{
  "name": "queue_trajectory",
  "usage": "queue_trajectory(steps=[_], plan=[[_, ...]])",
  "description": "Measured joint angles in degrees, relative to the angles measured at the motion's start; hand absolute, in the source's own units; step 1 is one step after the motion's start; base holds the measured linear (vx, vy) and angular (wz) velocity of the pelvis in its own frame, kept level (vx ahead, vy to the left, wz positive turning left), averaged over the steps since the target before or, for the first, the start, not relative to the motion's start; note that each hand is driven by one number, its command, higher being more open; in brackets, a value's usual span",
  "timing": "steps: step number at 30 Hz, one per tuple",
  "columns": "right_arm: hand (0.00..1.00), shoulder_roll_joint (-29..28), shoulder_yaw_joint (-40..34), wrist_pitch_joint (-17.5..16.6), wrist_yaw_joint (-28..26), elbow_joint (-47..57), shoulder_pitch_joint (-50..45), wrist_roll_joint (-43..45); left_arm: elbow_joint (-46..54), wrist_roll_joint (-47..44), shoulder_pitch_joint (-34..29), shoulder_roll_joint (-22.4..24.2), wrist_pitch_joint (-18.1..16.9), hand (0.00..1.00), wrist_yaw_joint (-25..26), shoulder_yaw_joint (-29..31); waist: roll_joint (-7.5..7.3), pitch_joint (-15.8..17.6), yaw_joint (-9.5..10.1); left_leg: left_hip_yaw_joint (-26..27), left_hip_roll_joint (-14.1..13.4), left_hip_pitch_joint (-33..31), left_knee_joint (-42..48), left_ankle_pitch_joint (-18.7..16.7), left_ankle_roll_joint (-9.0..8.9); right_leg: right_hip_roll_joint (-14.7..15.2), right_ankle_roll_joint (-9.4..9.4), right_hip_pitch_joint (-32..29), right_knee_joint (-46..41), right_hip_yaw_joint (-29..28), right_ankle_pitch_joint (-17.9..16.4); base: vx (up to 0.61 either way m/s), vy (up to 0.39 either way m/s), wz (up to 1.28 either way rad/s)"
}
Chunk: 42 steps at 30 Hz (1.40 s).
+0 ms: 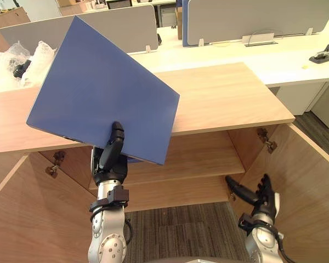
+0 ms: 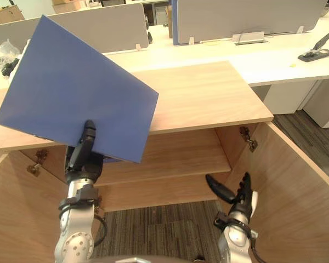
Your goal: Walk over to the cabinet, pick up the folder, carry it to the office cabinet, place the folder inside the office cabinet, then close the office cabinet door
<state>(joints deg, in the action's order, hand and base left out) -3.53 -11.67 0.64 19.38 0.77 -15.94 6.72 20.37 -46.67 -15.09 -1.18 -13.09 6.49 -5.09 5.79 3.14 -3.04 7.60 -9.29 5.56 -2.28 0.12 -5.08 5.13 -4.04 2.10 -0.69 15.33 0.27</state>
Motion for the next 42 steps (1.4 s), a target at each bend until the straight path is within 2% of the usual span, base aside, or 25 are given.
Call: queue_trajectory(steps=[5,8,11,16,19,24,28,31,37,40,41,42], plan=[[1.00,0.39,0.01,-0.27,2.44,11.19,0.58,-1.06,0.00,0.98,-0.12,0.03,1.23,0.00,-0.02,-0.33,0.25,-0.01,-0.02,0.83,-0.18,0.38,0.04,-0.21,-0.29,-0.14,0.05,-0.26,-0.48,-0.71,0.04,-0.04,0.040,-0.08],[1.00,0.93,-0.20,-2.08,3.50,15.79,4.79,-2.34,-0.02,2.31,0.29,-0.12,1.27,0.00,-0.22,-0.48,0.25,-0.01,-0.14,1.49,-0.20,0.23,0.21,-0.25,-0.33,-0.19,0.16,-0.98,-0.71,-1.63,0.46,-0.04,0.038,-0.15],[1.00,4.66,-0.04,-4.03,2.45,17.10,10.57,-1.83,-0.58,2.77,1.24,-0.95,2.18,0.00,-1.20,-1.32,0.23,-0.01,-0.21,1.56,-0.19,0.39,0.27,-0.25,-0.33,-0.17,0.19,-1.01,-1.04,-1.79,0.59,-0.04,0.029,-0.02],[1.00,16.91,2.16,-4.69,-4.90,16.87,20.21,4.49,-2.29,4.63,3.02,-3.80,2.64,0.00,-4.92,-1.52,0.32,-0.14,-0.10,1.48,-0.21,0.48,0.52,-0.25,-0.33,-0.13,0.27,-1.04,-1.53,-1.79,0.66,-0.04,0.027,0.00],[1.00,24.16,6.14,-6.01,-9.51,13.95,26.18,9.46,-2.54,4.68,4.12,-6.05,2.63,0.00,-6.71,-3.30,0.35,-0.78,-0.01,1.44,-0.21,0.48,0.54,-0.24,-0.32,-0.13,0.30,-1.03,-1.58,-1.77,0.73,-0.02,0.019,0.00],[1.00,37.28,17.20,-5.98,-19.59,4.86,36.43,23.68,-2.63,5.94,7.11,-10.60,2.61,0.00,-10.90,-7.85,-0.04,-1.72,0.50,1.35,-0.20,0.47,0.41,-0.15,-0.23,-0.14,0.36,-1.04,-1.59,-1.69,0.86,-0.01,0.013,0.00],[1.00,45.19,24.51,-5.72,-25.39,0.70,42.57,31.76,-2.87,5.63,7.91,-12.80,2.40,0.00,-12.35,-9.47,-0.12,-1.83,0.82,1.36,-0.16,0.84,-0.27,0.28,-0.25,-0.14,0.35,-1.01,-1.59,-1.66,0.92,0.00,0.009,0.00],[1.00,50.50,29.28,-5.41,-28.28,-1.48,46.42,34.82,-3.25,5.17,7.97,-15.15,2.39,0.00,-12.63,-10.61,-0.34,-1.97,0.98,1.37,-0.15,1.42,-1.49,1.04,-0.28,-0.22,0.38,-0.96,-1.56,-1.57,0.95,-0.01,0.011,0.00],[1.00,55.97,34.84,-4.24,-31.57,-4.47,50.09,38.58,-4.42,3.42,9.48,-19.23,2.29,0.00,-12.62,-13.24,-0.90,-2.35,1.15,1.36,-0.12,1.62,-2.05,1.61,-0.36,-0.22,0.49,-0.96,-1.46,-1.52,1.26,-0.02,0.014,0.00],[1.00,59.99,38.61,-4.03,-33.58,-5.59,53.13,40.70,-4.45,3.36,11.41,-23.17,2.23,0.00,-12.58,-14.47,-0.92,-2.36,1.22,1.39,-0.10,1.61,-2.51,2.12,-0.57,-0.33,0.57,-0.97,-0.89,-1.54,1.80,-0.06,0.029,-0.01],[0.00,61.50,40.21,-3.97,-34.56,-5.75,54.56,40.98,-4.50,3.36,12.56,-25.54,2.18,0.00,-12.59,-14.98,-0.94,-2.38,1.24,1.45,-0.14,1.56,-2.54,2.24,-0.57,-0.43,0.64,-0.93,-0.46,-1.59,2.12,-0.05,0.020,-0.03],[0.00,63.11,41.95,-3.89,-35.21,-6.00,55.89,41.58,-4.52,3.24,13.61,-27.96,1.78,0.00,-12.60,-15.37,-0.97,-2.39,1.25,1.52,-0.18,1.47,-2.55,2.34,-0.59,-0.50,0.69,-0.92,-0.13,-1.64,2.40,-0.05,0.019,-0.03]])
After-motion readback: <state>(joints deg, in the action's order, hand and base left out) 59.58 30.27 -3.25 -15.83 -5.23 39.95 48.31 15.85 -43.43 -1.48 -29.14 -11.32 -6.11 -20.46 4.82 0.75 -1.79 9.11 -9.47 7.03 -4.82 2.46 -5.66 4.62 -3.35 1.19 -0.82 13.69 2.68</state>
